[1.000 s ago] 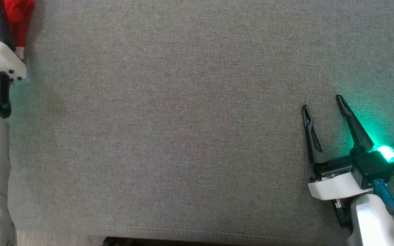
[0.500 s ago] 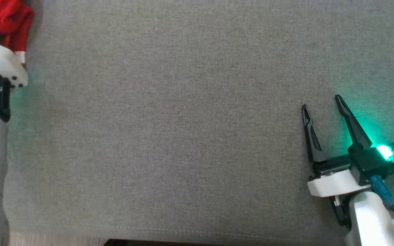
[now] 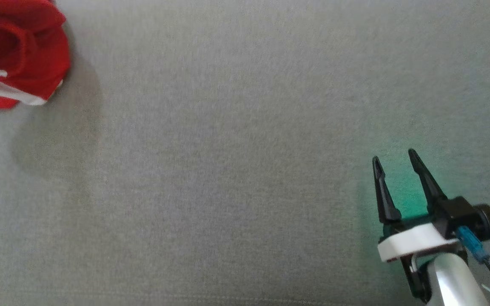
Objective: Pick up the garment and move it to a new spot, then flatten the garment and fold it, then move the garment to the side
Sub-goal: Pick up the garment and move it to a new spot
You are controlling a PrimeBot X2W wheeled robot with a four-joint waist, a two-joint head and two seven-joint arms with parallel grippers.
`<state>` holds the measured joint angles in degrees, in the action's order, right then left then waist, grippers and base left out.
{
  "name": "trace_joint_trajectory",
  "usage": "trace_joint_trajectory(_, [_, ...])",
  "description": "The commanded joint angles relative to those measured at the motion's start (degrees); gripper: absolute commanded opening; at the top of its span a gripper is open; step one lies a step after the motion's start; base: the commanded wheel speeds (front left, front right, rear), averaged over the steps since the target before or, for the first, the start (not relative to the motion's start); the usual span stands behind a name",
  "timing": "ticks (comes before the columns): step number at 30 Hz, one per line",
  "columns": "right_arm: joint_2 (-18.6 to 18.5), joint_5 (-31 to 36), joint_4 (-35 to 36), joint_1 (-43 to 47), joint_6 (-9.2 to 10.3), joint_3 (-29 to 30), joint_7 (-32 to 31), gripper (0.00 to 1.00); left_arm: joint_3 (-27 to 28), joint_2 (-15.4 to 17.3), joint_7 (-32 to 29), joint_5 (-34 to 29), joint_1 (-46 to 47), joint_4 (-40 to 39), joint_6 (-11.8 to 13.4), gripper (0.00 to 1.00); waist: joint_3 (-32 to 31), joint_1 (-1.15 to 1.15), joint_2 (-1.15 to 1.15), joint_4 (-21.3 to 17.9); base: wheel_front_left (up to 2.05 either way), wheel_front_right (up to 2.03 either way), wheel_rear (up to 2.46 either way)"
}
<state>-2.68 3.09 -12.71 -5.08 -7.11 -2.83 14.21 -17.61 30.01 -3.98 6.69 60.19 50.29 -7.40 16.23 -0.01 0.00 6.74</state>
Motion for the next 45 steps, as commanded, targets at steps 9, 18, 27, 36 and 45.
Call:
trace_joint_trajectory(9, [-0.21, -4.24, -0.44, 4.44, -0.37, 1.53, 0.77, 1.0, -14.33, 6.1, -4.11, 7.79, 3.18, -13.68, -0.07, 0.0, -16.32, 0.01, 0.0, -8.2, 0.0, 0.0, 0.0])
trace_joint_trajectory(18, [-0.21, -4.59, 0.21, 6.6, -0.37, 3.57, 0.78, 1.0, -25.2, 4.29, -2.86, 17.63, 3.74, -26.75, -0.08, 0.0, -18.08, 0.01, 0.0, -14.73, 0.0, 0.0, 0.0])
trace_joint_trajectory(27, [-0.21, -5.19, 0.62, 7.21, -0.37, 2.91, 0.78, 1.0, -30.05, -2.9, 7.38, 20.06, -5.33, -31.83, 0.78, 0.0, -15.28, 0.01, 0.0, -16.7, 0.0, 0.0, 0.0])
trace_joint_trajectory(36, [-0.2, -5.82, 0.38, 6.37, -0.37, 2.68, 0.78, 1.0, -36.29, -7.85, 17.58, 17.75, -24.9, -22.5, 7.65, 0.0, -11.99, 0.01, 0.0, -15.36, 0.0, 0.0, 0.0])
trace_joint_trajectory(45, [-0.2, -4.98, -0.35, 5.71, -0.37, 3.05, 0.79, 1.0, -33.03, -9.56, 18.95, 17.02, -31.47, -17.74, 9.51, 0.0, -10.87, 0.01, 0.0, -13.14, 0.0, 0.0, 0.0])
